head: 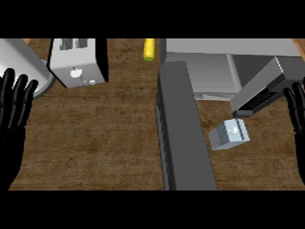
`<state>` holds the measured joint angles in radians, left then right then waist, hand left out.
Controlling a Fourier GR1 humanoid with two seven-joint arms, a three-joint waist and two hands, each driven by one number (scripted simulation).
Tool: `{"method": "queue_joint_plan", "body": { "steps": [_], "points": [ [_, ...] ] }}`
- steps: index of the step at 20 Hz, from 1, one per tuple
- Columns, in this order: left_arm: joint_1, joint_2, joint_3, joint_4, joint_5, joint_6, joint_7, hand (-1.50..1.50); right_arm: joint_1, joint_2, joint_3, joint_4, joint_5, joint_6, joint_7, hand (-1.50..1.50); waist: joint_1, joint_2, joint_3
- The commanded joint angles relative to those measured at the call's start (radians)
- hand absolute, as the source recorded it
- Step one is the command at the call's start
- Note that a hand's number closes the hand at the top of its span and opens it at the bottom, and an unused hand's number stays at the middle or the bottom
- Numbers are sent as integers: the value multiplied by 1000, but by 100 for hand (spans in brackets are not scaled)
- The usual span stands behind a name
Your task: Pick up the milk, place it into the microwave and close the microwave
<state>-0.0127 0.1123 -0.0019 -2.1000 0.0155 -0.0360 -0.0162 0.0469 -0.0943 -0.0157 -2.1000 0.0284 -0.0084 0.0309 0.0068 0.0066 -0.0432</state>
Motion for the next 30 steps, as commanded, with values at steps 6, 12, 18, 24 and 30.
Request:
{"method": "queue_joint_plan", "body": {
  "steps": [6,12,18,24,30],
  "points": [
    [39,-17,72,100,-20,39,-73,-150,-108,92,152,65,330,-342,69,-150,6,-6,42],
    [143,-83,35,56,49,47,11,-150,-107,94,399,112,128,-490,46,-150,2,-8,43],
    [330,-103,-7,-22,35,22,-80,-150,-102,94,525,127,195,-633,66,-150,0,-8,43],
    [348,-112,-77,-6,-9,49,-109,-150,-110,94,524,195,321,-764,67,-150,-3,-7,43],
    [475,-95,-42,-55,40,-9,-171,-150,-76,94,551,223,463,-862,122,-150,-1,-8,42]
  ]
}}
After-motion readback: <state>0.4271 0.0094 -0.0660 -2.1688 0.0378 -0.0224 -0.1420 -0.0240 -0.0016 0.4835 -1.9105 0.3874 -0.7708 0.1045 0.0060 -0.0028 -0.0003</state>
